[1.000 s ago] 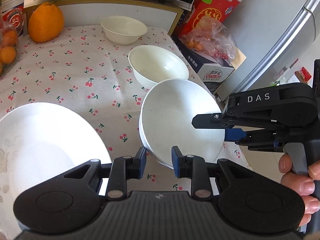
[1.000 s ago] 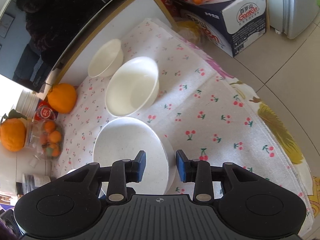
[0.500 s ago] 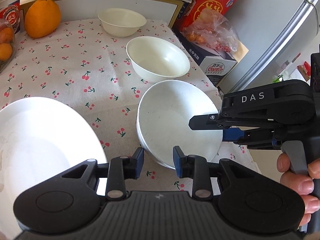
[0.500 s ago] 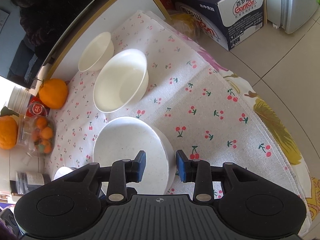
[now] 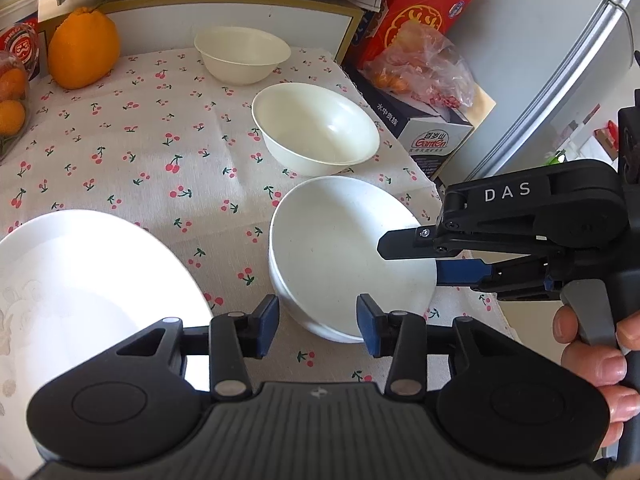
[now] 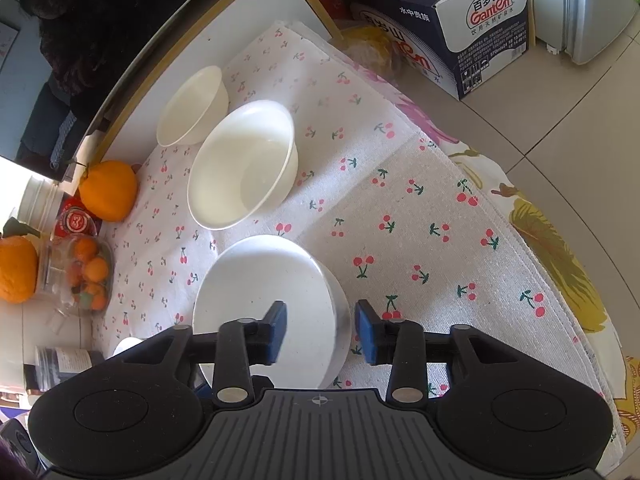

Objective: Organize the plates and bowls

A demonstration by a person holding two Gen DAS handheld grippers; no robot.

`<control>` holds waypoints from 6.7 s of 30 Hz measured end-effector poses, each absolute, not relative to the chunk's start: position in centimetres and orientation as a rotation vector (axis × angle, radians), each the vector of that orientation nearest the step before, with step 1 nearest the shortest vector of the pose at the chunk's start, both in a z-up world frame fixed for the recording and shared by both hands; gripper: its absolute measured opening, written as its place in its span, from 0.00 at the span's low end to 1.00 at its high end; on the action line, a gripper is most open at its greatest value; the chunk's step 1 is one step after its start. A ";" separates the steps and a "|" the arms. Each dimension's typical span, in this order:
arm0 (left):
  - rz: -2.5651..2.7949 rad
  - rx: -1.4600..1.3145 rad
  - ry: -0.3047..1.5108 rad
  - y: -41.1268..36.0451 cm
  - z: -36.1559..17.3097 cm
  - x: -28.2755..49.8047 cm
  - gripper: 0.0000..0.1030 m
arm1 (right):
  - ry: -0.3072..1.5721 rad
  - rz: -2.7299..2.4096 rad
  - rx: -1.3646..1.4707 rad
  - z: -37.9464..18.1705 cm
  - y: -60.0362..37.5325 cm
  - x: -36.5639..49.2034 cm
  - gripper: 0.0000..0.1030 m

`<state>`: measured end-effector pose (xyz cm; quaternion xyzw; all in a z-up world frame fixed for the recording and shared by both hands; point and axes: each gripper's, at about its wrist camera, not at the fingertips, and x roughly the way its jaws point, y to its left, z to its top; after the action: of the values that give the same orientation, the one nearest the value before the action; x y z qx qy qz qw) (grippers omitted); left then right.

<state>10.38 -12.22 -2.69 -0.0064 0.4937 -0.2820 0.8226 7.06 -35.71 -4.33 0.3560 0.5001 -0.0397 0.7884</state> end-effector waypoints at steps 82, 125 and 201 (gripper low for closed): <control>-0.625 -0.253 0.933 -11.8 -2.6 21.3 0.12 | 0.731 -0.056 1.070 -5.8 -39.5 12.9 0.26; -0.567 -0.237 0.899 -7.7 2.0 11.0 0.12 | 0.841 0.054 0.953 0.7 -36.3 4.9 0.26; -0.429 -0.108 0.954 -7.5 3.5 17.5 1.00 | 0.873 0.027 0.746 2.7 -36.5 12.6 0.96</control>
<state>17.49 -7.53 3.49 -0.0516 0.4554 -0.2048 0.8649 12.57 -36.55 2.72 0.3529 0.4129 0.0125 0.8395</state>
